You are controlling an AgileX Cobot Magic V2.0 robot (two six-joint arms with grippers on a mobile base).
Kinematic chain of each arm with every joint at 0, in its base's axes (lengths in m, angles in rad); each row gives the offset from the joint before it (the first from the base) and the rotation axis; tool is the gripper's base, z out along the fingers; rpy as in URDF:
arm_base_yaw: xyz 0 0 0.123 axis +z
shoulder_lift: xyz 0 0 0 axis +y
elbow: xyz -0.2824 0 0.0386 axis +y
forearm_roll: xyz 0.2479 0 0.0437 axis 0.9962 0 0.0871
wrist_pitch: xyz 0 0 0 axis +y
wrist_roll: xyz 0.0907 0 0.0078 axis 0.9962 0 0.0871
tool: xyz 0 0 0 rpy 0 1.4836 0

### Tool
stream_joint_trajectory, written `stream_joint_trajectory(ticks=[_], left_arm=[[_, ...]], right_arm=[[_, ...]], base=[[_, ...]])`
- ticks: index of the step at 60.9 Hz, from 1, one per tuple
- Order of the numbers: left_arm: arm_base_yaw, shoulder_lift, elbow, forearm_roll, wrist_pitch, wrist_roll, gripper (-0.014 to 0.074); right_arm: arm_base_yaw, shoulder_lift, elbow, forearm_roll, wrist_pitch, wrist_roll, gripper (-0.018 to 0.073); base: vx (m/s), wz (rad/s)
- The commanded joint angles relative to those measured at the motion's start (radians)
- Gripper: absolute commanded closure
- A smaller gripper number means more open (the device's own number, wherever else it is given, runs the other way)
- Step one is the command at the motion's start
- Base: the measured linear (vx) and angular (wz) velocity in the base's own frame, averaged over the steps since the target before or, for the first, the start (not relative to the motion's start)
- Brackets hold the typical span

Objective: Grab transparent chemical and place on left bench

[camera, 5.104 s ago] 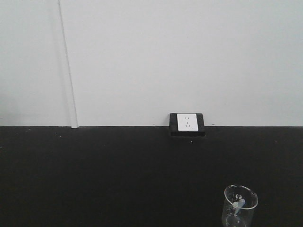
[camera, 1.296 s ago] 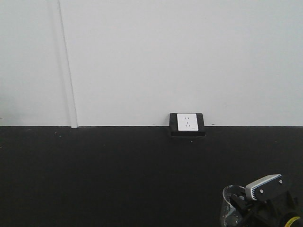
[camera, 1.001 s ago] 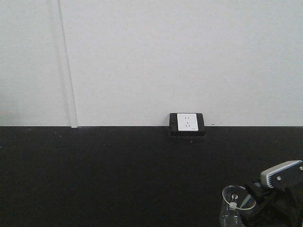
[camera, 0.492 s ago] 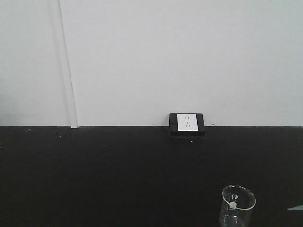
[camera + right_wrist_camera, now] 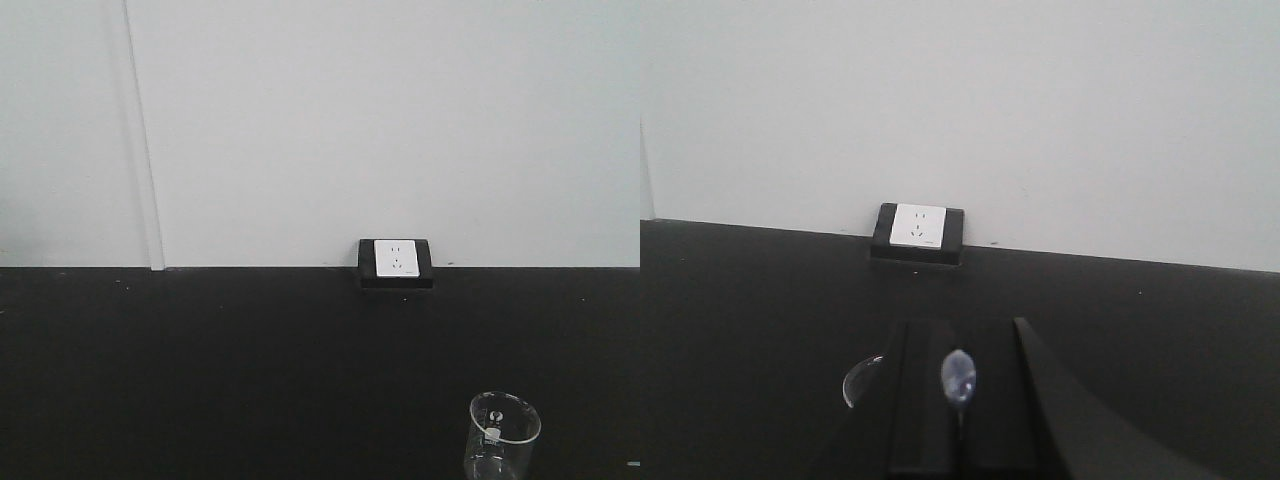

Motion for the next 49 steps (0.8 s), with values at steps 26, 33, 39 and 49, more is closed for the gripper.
stream_joint_trajectory(ticks=[26,33,39,49], left_arm=[[-0.002,-0.019,0.016,-0.001,-0.078,-0.008,0.0600],[-0.002,-0.019,0.016,-0.001,-0.078,-0.008,0.0600],[-0.002,-0.019,0.016,-0.001,-0.078,-0.008,0.0600],[-0.002,-0.019,0.016,-0.001,-0.078,-0.008,0.0600]], right_arm=[[-0.002,0.001,-0.029,0.002,-0.065,-0.001,0.0564],[-0.002,0.001,-0.029,0.002,-0.065,-0.001,0.0564],[-0.002,0.001,-0.029,0.002,-0.065,-0.001,0.0564],[-0.002,0.001,-0.029,0.002,-0.065,-0.001,0.0564]], base=[[-0.01,0.01],[-0.04,0.00],[-0.09,-0.05],[-0.19,-0.03]])
